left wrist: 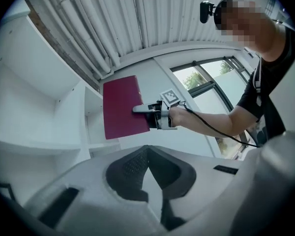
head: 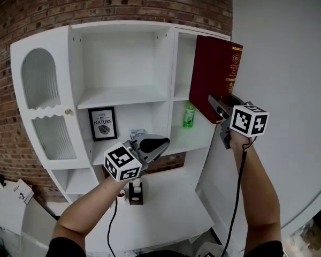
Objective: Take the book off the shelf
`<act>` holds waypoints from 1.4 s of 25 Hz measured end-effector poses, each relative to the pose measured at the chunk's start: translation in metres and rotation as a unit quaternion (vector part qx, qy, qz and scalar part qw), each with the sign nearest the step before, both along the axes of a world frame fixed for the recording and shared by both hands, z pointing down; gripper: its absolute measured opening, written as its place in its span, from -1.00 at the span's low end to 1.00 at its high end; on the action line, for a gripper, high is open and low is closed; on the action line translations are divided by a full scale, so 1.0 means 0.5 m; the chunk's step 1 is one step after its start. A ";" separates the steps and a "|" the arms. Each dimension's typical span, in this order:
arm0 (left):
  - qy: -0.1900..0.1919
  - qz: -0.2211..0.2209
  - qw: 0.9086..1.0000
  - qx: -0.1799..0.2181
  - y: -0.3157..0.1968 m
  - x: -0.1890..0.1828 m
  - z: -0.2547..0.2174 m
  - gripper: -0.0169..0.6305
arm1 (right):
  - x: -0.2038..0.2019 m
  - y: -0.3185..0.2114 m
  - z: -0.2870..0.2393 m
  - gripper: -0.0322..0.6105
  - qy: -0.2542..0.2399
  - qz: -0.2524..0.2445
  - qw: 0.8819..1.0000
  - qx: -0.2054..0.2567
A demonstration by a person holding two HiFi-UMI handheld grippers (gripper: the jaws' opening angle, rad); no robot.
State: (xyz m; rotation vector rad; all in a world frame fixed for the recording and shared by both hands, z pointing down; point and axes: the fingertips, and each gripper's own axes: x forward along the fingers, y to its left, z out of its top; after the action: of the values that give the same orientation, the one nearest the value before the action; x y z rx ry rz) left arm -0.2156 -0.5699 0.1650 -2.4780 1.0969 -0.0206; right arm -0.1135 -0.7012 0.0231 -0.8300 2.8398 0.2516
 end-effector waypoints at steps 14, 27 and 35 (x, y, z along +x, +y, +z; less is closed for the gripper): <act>0.071 -0.081 0.993 -0.055 0.216 0.183 0.148 -0.92 | 0.192 0.338 0.157 -0.16 -0.023 -0.133 0.991 -0.005; 0.037 -0.112 0.991 -0.067 0.483 0.262 0.185 -0.92 | 0.245 0.560 0.325 -0.17 0.002 -0.183 0.982 -0.052; 0.031 -0.072 0.995 -0.067 0.673 0.217 0.204 -0.92 | 0.197 0.767 0.378 -0.17 -0.014 -0.155 0.985 -0.076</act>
State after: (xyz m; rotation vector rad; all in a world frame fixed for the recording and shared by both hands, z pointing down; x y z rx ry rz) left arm -0.1070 -0.2336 0.2673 -2.5266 1.3381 -0.0634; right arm -0.0148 -0.3178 0.2122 -0.3986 2.9346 -0.0189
